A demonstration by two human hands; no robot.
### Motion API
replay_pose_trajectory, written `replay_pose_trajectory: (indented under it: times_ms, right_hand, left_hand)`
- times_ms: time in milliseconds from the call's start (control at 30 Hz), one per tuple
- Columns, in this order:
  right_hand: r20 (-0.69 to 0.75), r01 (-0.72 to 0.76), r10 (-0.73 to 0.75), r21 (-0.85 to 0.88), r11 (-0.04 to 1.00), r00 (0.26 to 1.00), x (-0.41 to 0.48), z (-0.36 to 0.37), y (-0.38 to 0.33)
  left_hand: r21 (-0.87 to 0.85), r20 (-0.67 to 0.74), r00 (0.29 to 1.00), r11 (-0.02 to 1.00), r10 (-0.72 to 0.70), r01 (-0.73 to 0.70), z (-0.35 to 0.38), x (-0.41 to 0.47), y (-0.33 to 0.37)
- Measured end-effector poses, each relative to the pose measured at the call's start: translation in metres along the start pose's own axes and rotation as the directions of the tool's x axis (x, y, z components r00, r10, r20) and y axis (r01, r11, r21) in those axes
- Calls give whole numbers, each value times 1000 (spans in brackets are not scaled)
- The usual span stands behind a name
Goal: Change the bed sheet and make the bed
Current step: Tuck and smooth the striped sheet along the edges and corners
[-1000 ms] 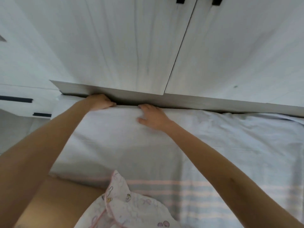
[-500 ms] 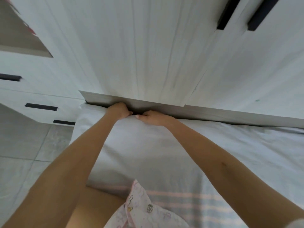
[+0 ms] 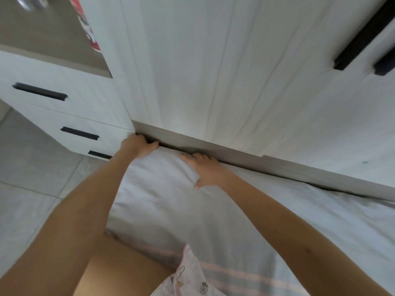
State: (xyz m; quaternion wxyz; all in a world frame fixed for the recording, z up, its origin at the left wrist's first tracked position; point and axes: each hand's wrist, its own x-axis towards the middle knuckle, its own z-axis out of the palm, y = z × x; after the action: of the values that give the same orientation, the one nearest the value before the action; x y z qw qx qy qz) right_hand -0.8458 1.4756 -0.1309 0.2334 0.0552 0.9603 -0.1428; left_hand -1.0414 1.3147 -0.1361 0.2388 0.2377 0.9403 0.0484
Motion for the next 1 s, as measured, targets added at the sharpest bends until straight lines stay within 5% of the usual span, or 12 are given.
replay_pose_trajectory:
  times_ms: [133, 233, 333, 400, 500, 600, 667, 733, 1000]
  right_hand:
    - [236, -252, 202, 207, 945, 950, 9, -13, 12]
    - [297, -309, 231, 249, 918, 927, 13, -17, 15]
    - [292, -349, 271, 258, 901, 917, 13, -12, 12]
    - [191, -347, 308, 226, 910, 932, 8, -2, 6]
    - [-147, -346, 380, 211, 914, 913, -10, 22, -14]
    - [-512, -268, 510, 473, 839, 692, -29, 56, -45]
    - [-537, -208, 684, 691, 693, 495, -31, 74, -73]
    - [-525, -230, 759, 742, 630, 385, -18, 86, -95]
    - [-576, -519, 772, 588, 620, 269, 29, 111, -115]
  left_hand:
    - [-380, -111, 993, 925, -30, -15, 12, -8, -10]
    - [-493, -287, 945, 870, -159, -3, 27, -16, -19]
    - [-615, -86, 939, 760, -332, 212, 28, -21, -32]
    - [-661, 92, 946, 692, -309, 290, 23, -22, -39]
    - [-762, 102, 969, 609, -225, 221, 14, -25, -39]
    - [-831, 101, 977, 524, -190, 188, 15, -21, -39]
    - [-848, 115, 966, 484, -230, 216, 23, -16, -45]
    - [-834, 115, 961, 502, -250, 230, 28, -10, -48]
    - [-793, -73, 996, 609, -43, -32, 48, 14, -60]
